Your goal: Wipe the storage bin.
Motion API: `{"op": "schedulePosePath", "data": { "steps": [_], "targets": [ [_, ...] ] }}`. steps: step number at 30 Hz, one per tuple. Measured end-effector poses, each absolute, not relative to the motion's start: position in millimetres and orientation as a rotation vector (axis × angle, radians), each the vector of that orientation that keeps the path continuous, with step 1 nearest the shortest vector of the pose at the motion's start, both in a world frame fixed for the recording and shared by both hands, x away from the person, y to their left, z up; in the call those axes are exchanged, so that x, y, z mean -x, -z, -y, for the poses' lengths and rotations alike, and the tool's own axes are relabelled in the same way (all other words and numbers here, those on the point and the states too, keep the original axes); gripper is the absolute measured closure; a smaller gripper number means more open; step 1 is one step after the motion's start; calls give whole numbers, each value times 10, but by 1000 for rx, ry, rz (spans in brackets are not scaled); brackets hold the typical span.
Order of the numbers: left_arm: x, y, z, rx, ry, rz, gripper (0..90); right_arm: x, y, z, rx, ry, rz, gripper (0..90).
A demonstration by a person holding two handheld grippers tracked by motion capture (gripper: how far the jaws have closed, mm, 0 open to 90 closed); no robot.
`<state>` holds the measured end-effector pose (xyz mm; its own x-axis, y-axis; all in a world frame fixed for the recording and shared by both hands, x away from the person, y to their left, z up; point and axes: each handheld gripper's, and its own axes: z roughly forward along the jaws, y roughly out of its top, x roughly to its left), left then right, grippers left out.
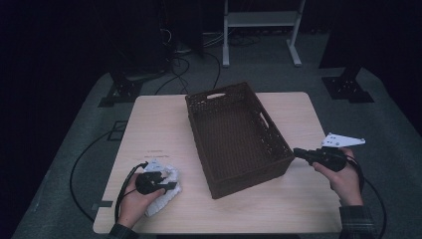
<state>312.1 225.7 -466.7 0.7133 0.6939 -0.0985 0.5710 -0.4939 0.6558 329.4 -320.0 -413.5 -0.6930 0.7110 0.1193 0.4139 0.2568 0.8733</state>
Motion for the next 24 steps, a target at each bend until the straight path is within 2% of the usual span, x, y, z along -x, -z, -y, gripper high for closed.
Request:
{"op": "schedulePosePath", "data": {
  "steps": [14, 24],
  "targets": [
    [-3105, 4603, -2368, -2209, -262, -973, 701, -3147, 4135, 3020, -961, -1427, -2296, 897],
    [-3106, 4593, -2417, -2200, -270, -984, 702, -3093, 4129, 2724, -871, -1425, -2371, 897]
  ]
}}
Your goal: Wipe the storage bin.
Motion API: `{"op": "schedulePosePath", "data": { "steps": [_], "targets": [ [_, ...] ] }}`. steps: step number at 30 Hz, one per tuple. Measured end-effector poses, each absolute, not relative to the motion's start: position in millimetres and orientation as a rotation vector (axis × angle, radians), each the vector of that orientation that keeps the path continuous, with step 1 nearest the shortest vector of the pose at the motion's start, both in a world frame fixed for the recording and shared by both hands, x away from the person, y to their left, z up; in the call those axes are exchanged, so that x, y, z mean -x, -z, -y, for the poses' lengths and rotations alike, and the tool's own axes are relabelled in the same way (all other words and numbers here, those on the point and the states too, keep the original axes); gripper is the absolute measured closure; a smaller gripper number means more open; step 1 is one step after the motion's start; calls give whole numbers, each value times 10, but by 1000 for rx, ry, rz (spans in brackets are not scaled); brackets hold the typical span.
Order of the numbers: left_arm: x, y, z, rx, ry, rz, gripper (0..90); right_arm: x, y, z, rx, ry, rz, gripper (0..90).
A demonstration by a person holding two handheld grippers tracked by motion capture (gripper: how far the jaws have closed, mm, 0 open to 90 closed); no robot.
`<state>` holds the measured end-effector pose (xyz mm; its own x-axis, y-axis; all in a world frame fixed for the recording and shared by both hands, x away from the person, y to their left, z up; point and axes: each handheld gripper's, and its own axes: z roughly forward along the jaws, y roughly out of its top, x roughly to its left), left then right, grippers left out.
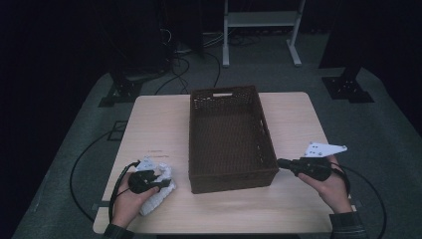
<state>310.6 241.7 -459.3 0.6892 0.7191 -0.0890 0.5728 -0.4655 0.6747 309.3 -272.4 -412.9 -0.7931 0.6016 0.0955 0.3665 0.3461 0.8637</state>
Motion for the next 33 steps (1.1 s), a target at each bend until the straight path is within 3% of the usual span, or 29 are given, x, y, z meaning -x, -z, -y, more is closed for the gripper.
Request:
{"op": "schedulePosePath", "data": {
  "steps": [8, 15, 22, 33],
  "targets": [
    [-3107, 4594, -2426, -2197, -272, -988, 701, -3044, 4083, 2493, -775, -1427, -2409, 875],
    [-3111, 4600, -2431, -2201, -271, -992, 701, -2968, 3896, 2316, -643, -1524, -2413, 758],
    [-3108, 4602, -2437, -2199, -270, -994, 701, -3027, 3999, 2051, -577, -1479, -2504, 691],
    [-3109, 4609, -2433, -2203, -268, -997, 701, -3091, 4114, 1939, -557, -1425, -2578, 705]
  ]
}}
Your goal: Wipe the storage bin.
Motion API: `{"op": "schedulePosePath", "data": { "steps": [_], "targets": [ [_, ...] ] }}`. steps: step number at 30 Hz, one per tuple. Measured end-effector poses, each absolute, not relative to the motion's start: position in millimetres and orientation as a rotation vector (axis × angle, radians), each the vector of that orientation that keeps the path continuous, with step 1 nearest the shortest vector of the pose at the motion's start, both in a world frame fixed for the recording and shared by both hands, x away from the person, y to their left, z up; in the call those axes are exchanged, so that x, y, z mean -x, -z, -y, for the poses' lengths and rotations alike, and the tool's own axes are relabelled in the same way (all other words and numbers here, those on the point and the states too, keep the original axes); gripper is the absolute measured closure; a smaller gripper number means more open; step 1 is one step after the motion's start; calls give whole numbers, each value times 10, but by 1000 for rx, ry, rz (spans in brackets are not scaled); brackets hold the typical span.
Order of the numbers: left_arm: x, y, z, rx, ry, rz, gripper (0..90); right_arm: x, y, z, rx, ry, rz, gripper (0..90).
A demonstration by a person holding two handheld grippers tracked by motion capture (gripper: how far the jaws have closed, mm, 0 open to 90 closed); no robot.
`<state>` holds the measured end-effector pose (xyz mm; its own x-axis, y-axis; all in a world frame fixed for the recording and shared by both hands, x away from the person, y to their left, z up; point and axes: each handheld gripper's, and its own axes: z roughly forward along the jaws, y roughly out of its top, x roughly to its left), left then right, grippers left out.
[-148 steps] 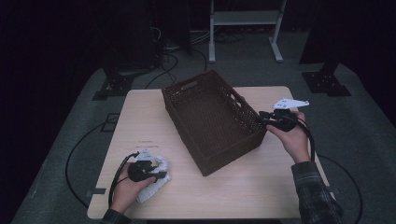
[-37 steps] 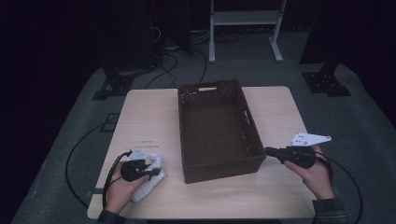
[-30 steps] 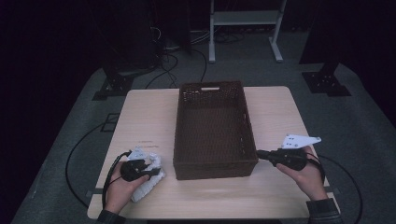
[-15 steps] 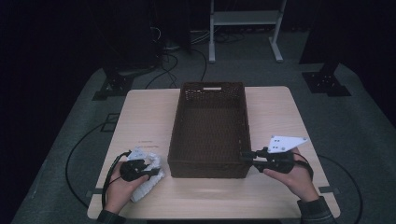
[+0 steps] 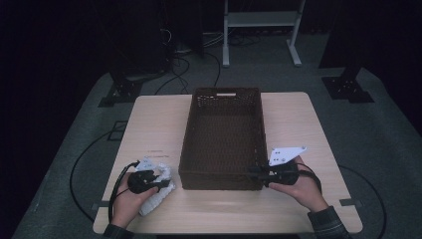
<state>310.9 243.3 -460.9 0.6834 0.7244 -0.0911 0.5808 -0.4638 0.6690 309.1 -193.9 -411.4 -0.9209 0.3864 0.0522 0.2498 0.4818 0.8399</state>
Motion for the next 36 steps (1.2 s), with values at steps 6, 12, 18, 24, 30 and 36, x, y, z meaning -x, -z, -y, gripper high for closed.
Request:
{"op": "schedulePosePath", "data": {
  "steps": [6, 12, 18, 24, 30, 36],
  "targets": [
    [-3109, 4605, -2428, -2207, -268, -993, 701, -3100, 4122, 1857, -561, -1427, -2561, 725],
    [-3106, 4604, -2431, -2204, -268, -992, 701, -3176, 4125, 1704, -573, -1430, -2553, 759],
    [-3106, 4611, -2418, -2207, -265, -990, 701, -3232, 4130, 1521, -586, -1428, -2536, 791],
    [-3107, 4618, -2411, -2211, -259, -988, 702, -3250, 4133, 1369, -592, -1427, -2532, 812],
    [-3105, 4618, -2418, -2211, -259, -989, 701, -3182, 4117, 1332, -576, -1411, -2549, 819],
    [-3101, 4619, -2404, -2210, -260, -987, 702, -3142, 4120, 1262, -542, -1410, -2541, 813]
  ]
}}
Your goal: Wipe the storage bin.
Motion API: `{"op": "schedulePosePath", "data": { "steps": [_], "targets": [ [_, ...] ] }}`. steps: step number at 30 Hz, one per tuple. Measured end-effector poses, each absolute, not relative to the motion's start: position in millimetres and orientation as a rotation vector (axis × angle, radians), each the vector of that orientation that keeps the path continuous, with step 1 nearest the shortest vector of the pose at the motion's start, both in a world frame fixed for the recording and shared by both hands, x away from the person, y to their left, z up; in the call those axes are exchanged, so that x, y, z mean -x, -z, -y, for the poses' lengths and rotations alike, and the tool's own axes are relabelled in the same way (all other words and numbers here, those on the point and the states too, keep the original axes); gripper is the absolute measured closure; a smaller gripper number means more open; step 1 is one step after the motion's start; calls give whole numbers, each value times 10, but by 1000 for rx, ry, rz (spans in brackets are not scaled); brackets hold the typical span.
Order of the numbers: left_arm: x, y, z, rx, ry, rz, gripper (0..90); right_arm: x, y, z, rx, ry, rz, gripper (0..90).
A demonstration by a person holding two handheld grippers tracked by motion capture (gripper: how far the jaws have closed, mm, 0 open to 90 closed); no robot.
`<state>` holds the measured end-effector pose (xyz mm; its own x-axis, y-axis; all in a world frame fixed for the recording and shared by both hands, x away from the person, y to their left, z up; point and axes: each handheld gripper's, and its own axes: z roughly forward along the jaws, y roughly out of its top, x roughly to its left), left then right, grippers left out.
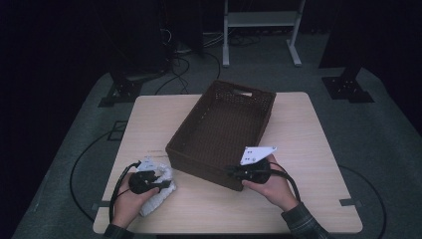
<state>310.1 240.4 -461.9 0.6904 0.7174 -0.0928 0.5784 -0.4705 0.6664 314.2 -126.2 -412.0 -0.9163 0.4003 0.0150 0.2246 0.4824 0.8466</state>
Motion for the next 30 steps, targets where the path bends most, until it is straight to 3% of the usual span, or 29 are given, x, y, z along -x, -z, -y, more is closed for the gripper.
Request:
{"op": "schedulePosePath", "data": {
  "steps": [3, 15, 21, 30],
  "targets": [
    [-3103, 4623, -2404, -2210, -257, -987, 701, -3122, 4108, 1275, -551, -1443, -2528, 697],
    [-3103, 4627, -2403, -2209, -252, -991, 701, -2965, 3961, 1660, -663, -1458, -2423, 420],
    [-3108, 4639, -2404, -2212, -247, -990, 701, -2873, 4002, 1898, -747, -1416, -2390, 362],
    [-3120, 4661, -2393, -2223, -259, -998, 692, -2883, 4372, 2110, -903, -1335, -2387, 314]
  ]
}}
